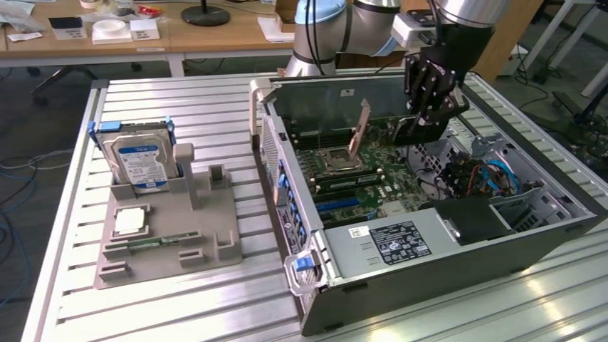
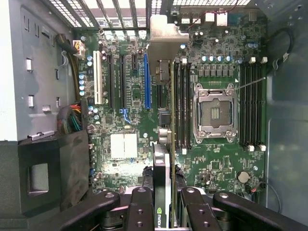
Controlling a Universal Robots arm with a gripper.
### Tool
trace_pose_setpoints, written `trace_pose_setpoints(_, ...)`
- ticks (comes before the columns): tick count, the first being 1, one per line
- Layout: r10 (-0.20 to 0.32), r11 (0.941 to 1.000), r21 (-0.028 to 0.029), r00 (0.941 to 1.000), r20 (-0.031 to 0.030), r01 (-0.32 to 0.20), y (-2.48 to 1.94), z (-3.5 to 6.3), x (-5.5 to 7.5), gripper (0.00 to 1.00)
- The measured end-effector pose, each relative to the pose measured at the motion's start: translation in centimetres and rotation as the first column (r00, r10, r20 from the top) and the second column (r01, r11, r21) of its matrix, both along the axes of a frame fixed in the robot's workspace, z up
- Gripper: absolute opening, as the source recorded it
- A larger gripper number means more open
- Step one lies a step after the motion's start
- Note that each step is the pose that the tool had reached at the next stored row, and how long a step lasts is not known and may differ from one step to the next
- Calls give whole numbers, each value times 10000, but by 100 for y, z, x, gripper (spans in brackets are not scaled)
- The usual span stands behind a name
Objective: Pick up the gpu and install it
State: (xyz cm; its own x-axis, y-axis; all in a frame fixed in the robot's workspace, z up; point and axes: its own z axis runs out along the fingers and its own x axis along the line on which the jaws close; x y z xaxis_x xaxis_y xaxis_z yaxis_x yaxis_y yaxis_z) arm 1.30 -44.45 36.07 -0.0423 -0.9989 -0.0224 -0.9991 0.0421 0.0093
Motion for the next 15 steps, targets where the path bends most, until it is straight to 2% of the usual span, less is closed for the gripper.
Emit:
trace_pose_setpoints(9,0,10000,2,10000,1,0,0,-2,0,27)
trace_pose_setpoints(15,0,10000,3,10000,1,0,0,-61,0,27)
